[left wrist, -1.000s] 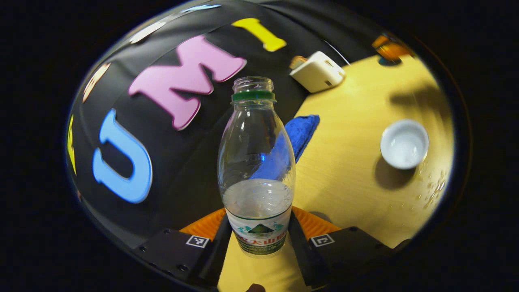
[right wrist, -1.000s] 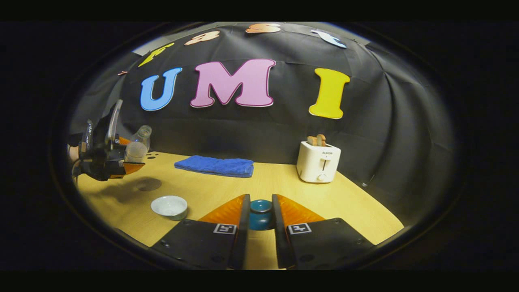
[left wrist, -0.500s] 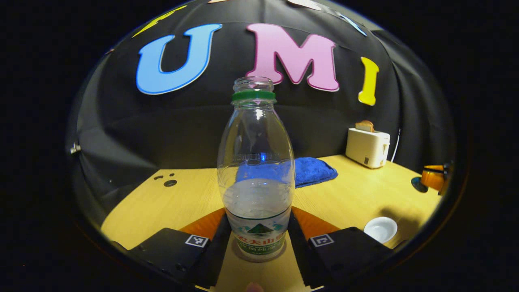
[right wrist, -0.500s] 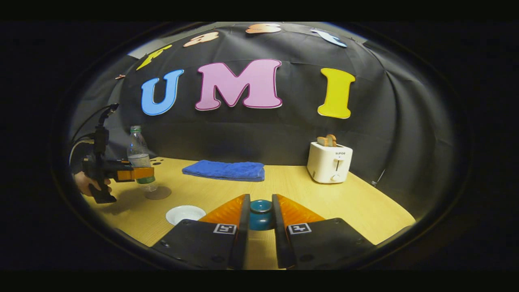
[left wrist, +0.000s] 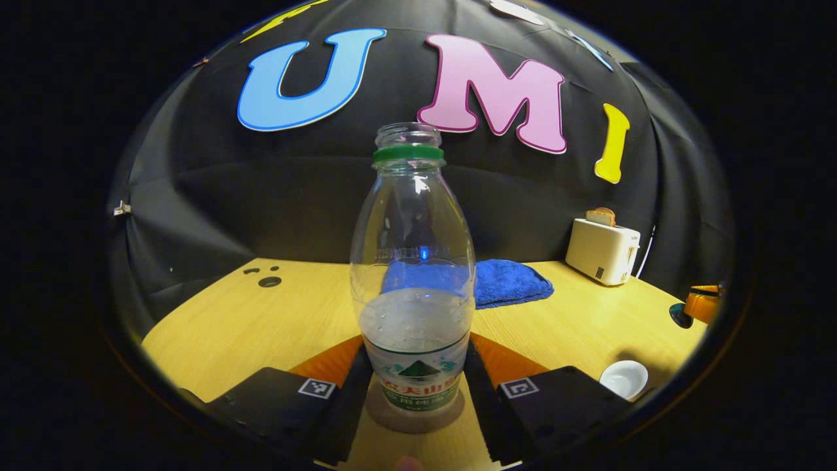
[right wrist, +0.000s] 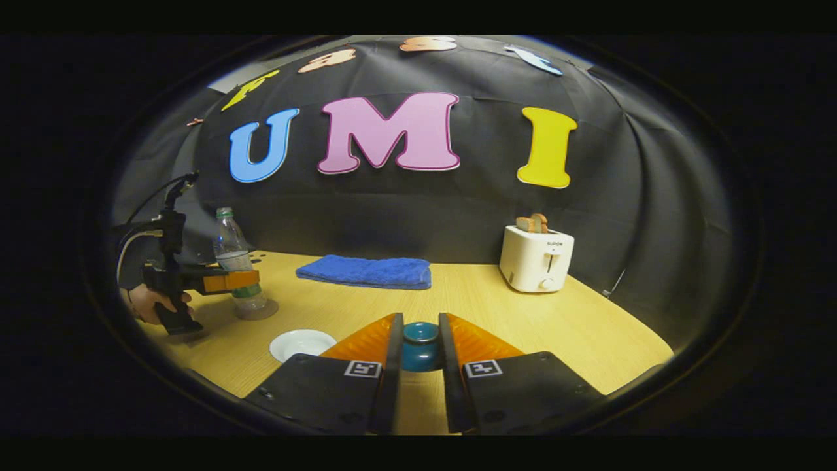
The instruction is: Open the teacup lid with one hand, grasp the water bottle and pour water into the teacup with the other hand; after pouring, place the water bottle on the coaster and then close the teacup lid.
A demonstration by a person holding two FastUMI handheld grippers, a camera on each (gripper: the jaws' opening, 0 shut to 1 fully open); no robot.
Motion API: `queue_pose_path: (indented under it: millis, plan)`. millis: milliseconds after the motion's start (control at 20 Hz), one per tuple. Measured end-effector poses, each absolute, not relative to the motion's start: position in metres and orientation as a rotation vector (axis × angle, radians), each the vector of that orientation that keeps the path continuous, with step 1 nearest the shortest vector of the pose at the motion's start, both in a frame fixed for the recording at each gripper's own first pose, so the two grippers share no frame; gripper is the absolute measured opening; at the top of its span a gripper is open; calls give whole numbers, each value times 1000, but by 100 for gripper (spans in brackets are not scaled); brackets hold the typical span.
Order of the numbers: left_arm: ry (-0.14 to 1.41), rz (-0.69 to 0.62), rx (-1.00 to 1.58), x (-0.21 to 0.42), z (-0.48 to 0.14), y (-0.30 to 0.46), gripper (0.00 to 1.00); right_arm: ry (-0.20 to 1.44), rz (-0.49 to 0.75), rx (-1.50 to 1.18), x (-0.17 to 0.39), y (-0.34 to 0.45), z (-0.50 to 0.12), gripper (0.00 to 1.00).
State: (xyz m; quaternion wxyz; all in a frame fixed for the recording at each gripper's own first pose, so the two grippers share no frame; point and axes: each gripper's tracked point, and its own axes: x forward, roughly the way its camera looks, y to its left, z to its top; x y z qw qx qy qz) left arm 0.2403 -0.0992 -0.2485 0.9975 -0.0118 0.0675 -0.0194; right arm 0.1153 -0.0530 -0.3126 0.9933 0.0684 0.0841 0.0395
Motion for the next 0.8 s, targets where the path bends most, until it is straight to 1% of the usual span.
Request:
queue_pose_path:
  millis: [150, 200, 400, 450, 500, 550, 600, 700, 750, 800]
  plan:
    - [129, -21, -35, 245, -251, -98, 77, 165, 82, 139, 117, -51, -312, 31]
    - [130, -19, -37, 246, -253, -99, 77, 168, 86, 138, 117, -51, -313, 36]
    - [137, -20, -35, 247, -254, -99, 78, 170, 99, 139, 118, -46, -315, 36]
    - [140, -24, -35, 245, -255, -100, 78, 169, 102, 142, 118, -44, -314, 31]
    - [149, -29, -40, 245, -257, -100, 80, 168, 105, 145, 118, -43, -314, 36]
    - [157, -29, -44, 245, -260, -101, 81, 167, 107, 146, 118, -42, -314, 31]
    - [166, -29, -46, 244, -264, -101, 82, 169, 111, 148, 118, -40, -314, 36]
    - [169, -24, -52, 242, -264, -99, 87, 170, 121, 154, 117, -35, -314, 36]
    - [167, -21, -53, 240, -264, -98, 92, 171, 128, 157, 117, -31, -314, 31]
    - [167, -20, -54, 238, -264, -98, 93, 170, 135, 157, 117, -27, -315, 36]
